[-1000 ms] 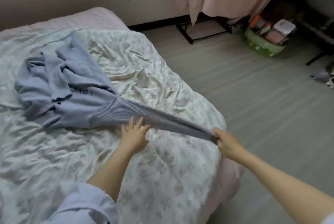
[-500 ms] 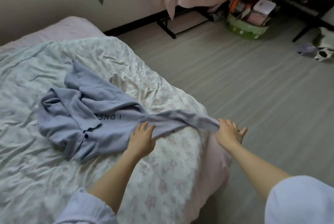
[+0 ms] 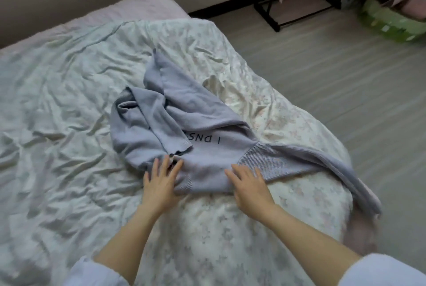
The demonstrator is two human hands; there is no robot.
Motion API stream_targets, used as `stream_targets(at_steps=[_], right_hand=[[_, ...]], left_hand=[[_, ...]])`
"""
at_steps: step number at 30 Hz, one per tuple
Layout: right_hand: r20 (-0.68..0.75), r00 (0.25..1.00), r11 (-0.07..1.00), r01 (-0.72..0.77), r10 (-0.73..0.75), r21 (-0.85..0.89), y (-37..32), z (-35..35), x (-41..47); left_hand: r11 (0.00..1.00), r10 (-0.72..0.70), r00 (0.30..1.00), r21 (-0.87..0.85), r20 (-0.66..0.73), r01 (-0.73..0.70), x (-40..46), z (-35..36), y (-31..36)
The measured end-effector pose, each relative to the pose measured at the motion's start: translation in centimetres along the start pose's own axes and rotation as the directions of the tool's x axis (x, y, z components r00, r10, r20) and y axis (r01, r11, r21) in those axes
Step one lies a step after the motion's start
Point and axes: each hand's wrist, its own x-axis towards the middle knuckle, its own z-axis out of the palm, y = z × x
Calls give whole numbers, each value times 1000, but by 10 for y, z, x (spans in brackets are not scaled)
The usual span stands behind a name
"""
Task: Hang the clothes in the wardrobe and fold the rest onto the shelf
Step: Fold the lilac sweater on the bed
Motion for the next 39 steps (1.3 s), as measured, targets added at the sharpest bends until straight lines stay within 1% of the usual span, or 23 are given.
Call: stream_targets(at_steps=[3,5,6,8,10,11,12,13,15,17,19,21,23,24,26,28,30,31,33,35,36,37,39], right_hand=[[6,985,982,174,-174,-68,-44,10,26],[72,975,971,217,-210,-103,-71,18,43],[108,974,971,211,-199,-113,-82,21,50],[154,982,984,129,-110,-123,-96,28,66],[173,984,985,71,-43,-156,-101,30,77],[172,984,978,80,-46,-193,-101,30,80],[131,988,970,105,-77,-220,-101,28,82],[46,992,968,126,-119,-216,-100,26,83],[-91,991,988,85,-97,-125,-96,18,82],[-64,997,982,-25,38,189,-85,1,78],[-55,988,927,-118,147,357,-61,-12,73],[-114,966,905,-171,231,389,-31,-35,58],[-135,947,868,-203,292,454,-6,-58,41],[-134,938,844,-218,320,491,5,-70,32],[-129,918,795,-247,375,554,32,-101,8],[-103,930,814,-251,353,525,59,-129,-19],[-53,952,865,-250,302,435,86,-157,-50],[-18,959,887,-253,281,386,97,-171,-65],[85,959,900,-284,271,331,120,-199,-94],[191,937,883,-341,292,323,139,-229,-121],[219,929,873,-359,298,330,150,-243,-133],[225,925,866,-369,307,337,165,-264,-146],[222,919,859,-385,325,338,187,-301,-163]], left_hand=[[999,5,1000,-47,22,-4,10,4,-29],[998,56,998,18,28,-56,12,9,-41],[995,74,997,60,8,-74,13,12,-46],[986,87,996,148,-36,-81,15,18,-57],[981,48,997,190,-54,-37,20,21,-70],[983,24,998,185,-63,-12,24,20,-75],[985,9,998,174,-69,3,28,18,-81],[985,4,997,172,-76,9,32,15,-85],[987,37,990,160,-133,-15,38,8,-91],[994,84,972,90,-221,-65,43,2,-91],[996,86,967,-11,-241,-91,44,-6,-81],[975,47,977,-204,-208,-90,39,-25,-55],[917,17,982,-389,-188,-91,31,-48,-24],[882,26,981,-457,-191,-113,25,-59,-8],[810,127,971,-544,-204,-220,12,-88,26],[786,243,959,-549,-146,-283,-3,-116,53],[803,338,941,-517,-14,-296,-17,-146,81],[809,396,915,-500,76,-309,-23,-160,95],[799,497,827,-512,264,-317,-38,-190,125],[819,531,740,-475,412,-323,-46,-217,151],[839,523,718,-425,459,-340,-49,-231,162],[860,502,714,-372,488,-350,-50,-250,179],[874,474,736,-359,484,-328,-47,-283,206]])
